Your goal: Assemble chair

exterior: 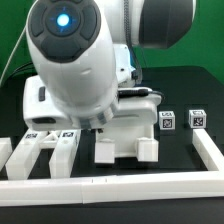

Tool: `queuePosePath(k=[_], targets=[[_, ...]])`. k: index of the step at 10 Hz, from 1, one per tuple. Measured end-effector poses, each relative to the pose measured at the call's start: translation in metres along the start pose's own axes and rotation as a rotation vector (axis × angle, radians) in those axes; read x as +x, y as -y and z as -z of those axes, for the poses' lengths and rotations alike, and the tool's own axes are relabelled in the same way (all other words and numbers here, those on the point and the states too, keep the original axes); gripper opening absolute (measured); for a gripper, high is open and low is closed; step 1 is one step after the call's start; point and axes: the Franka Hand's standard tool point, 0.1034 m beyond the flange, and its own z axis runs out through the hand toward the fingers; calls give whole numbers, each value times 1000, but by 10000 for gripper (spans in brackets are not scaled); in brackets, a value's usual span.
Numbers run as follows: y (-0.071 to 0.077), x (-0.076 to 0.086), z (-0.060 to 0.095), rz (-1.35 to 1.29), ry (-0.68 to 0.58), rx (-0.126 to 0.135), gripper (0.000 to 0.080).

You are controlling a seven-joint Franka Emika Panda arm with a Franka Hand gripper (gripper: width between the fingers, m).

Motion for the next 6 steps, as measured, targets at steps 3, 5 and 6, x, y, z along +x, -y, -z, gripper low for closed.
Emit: queuePosePath(k=[3,5,6], targets=[[0,1,-2,-36,81,0,37],[0,4,-1,-42,75,-1,37],[0,4,-1,-42,75,-3,37]])
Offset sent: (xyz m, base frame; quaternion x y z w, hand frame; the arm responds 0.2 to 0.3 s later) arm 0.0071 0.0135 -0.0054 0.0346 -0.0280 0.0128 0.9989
